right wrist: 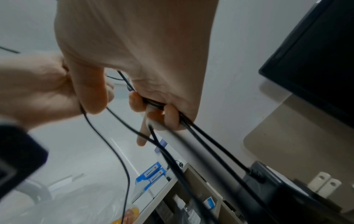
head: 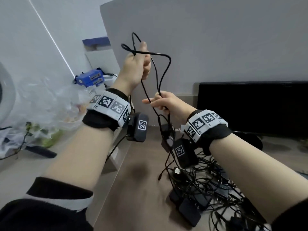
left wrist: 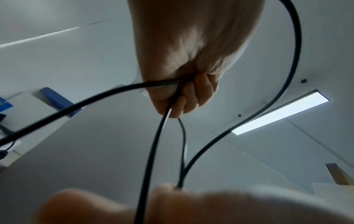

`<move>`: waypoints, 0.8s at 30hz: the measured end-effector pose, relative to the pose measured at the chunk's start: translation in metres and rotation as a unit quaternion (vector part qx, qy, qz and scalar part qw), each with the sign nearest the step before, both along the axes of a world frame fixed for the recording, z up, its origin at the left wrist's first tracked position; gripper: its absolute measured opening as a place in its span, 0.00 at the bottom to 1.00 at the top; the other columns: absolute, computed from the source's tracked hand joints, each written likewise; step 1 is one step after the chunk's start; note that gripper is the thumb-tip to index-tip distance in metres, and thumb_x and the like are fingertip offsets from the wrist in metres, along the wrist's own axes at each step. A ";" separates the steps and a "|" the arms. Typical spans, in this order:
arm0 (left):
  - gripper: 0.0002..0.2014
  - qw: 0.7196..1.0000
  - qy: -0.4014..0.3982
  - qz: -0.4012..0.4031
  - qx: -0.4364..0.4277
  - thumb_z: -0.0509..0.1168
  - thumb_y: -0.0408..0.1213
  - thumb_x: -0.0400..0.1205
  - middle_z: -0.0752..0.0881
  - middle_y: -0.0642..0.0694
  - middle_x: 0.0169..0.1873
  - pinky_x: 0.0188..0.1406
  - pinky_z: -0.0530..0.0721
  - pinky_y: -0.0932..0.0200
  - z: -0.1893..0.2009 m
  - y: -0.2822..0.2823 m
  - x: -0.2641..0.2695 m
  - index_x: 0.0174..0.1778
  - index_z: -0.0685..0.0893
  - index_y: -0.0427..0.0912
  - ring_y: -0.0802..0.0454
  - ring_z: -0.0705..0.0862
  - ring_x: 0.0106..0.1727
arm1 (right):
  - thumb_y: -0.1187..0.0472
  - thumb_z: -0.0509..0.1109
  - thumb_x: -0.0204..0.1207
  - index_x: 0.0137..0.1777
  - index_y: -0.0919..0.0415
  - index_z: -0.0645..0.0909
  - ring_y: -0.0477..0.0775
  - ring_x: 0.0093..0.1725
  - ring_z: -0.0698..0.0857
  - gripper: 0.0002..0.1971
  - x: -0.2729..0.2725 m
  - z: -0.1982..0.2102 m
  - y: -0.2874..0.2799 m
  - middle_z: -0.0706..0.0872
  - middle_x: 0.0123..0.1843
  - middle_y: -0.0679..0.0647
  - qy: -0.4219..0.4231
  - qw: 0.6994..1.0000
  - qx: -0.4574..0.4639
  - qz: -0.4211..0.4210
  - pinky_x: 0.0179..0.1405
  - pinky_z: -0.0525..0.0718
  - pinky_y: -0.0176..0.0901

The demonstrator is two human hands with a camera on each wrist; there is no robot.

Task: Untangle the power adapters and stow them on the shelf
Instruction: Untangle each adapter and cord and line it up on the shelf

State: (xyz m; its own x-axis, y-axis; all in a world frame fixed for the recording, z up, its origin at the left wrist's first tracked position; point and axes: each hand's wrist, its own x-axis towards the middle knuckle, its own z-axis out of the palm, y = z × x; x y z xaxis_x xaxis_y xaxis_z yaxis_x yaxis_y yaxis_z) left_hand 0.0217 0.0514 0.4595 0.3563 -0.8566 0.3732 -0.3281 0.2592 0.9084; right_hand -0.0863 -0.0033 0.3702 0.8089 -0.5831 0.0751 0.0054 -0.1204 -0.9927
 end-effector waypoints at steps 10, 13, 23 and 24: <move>0.19 0.999 0.039 0.030 0.003 0.48 0.42 0.88 0.69 0.55 0.22 0.30 0.70 0.63 -0.015 -0.002 0.002 0.29 0.66 0.48 0.58 0.69 0.25 | 0.68 0.62 0.81 0.33 0.53 0.61 0.47 0.27 0.65 0.18 0.001 0.007 0.009 0.73 0.31 0.51 -0.022 0.997 -0.042 -0.055 0.17 0.63 0.28; 0.19 0.994 -0.011 0.049 0.101 0.47 0.47 0.88 0.78 0.50 0.33 0.33 0.70 0.61 -0.049 -0.002 0.006 0.33 0.74 0.48 0.56 0.73 0.31 | 0.68 0.60 0.83 0.35 0.53 0.60 0.45 0.27 0.65 0.17 -0.005 0.019 0.005 0.70 0.32 0.50 -0.037 0.995 -0.061 -0.072 0.16 0.63 0.28; 0.22 0.992 0.083 0.029 0.086 0.47 0.44 0.89 0.71 0.54 0.10 0.15 0.73 0.68 -0.063 -0.002 0.002 0.31 0.74 0.42 0.58 0.70 0.12 | 0.53 0.53 0.87 0.49 0.54 0.72 0.44 0.25 0.64 0.10 -0.011 -0.013 0.007 0.89 0.40 0.47 0.040 0.997 0.053 0.029 0.20 0.55 0.33; 0.21 0.992 0.099 0.041 0.072 0.48 0.44 0.89 0.72 0.54 0.10 0.16 0.75 0.68 -0.062 -0.003 0.005 0.31 0.74 0.42 0.60 0.71 0.13 | 0.53 0.53 0.87 0.46 0.55 0.71 0.45 0.25 0.63 0.10 -0.012 -0.016 0.008 0.89 0.36 0.48 0.053 0.997 0.049 0.038 0.19 0.56 0.33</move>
State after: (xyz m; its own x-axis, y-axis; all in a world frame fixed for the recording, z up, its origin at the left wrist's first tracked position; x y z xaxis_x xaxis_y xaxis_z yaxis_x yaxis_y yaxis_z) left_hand 0.0267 0.0488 0.3976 0.4803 -0.8615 0.1646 -0.1539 0.1020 0.9828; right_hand -0.0987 0.0044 0.3542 0.8517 -0.5196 -0.0678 -0.0953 -0.0263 -0.9951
